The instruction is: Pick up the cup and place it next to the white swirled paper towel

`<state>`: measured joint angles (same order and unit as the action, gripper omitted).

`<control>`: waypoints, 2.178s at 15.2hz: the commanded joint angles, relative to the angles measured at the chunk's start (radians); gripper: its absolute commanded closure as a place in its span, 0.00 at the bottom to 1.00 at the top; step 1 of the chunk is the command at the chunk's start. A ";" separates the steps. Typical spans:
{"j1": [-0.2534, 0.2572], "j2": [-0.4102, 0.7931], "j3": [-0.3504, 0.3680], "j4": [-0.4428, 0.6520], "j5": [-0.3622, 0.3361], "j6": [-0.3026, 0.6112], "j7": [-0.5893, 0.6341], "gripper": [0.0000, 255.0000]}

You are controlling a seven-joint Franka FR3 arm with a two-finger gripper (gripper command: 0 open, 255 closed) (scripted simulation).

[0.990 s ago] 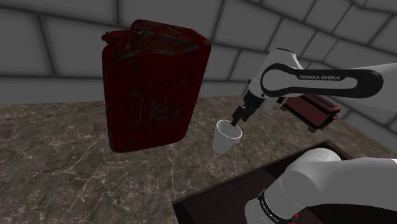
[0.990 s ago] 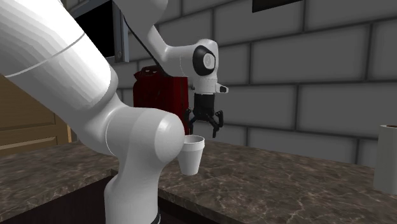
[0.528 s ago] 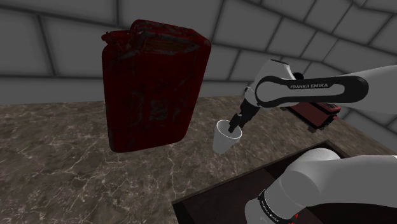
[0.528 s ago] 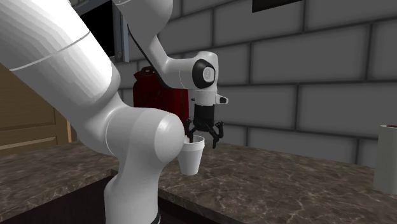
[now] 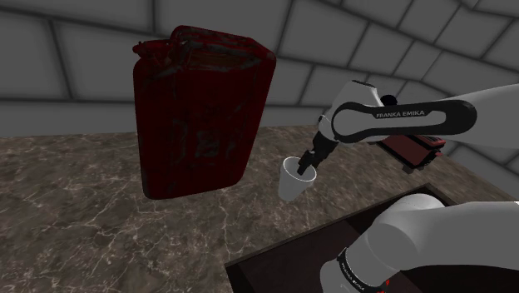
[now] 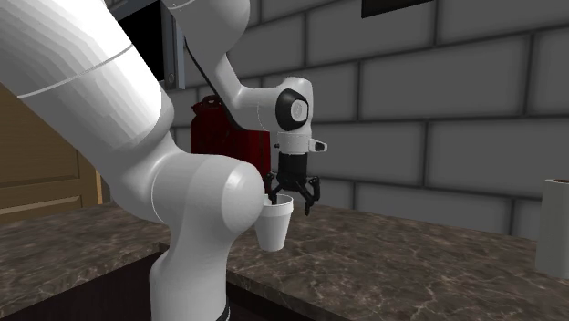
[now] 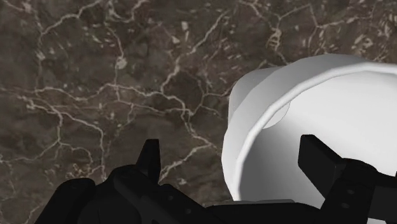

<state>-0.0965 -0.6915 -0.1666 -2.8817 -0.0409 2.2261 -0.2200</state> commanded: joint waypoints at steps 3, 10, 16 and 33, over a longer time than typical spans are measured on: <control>0.000 0.000 0.000 0.000 0.000 0.000 0.000 1.00; 0.000 0.000 0.000 0.000 0.000 0.000 0.000 1.00; -0.001 -0.050 0.010 0.055 0.003 -0.105 0.007 1.00; 0.004 -0.114 0.031 0.251 0.015 -0.364 0.022 1.00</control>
<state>-0.0928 -0.8031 -0.1367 -2.6437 -0.0273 1.8776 -0.1996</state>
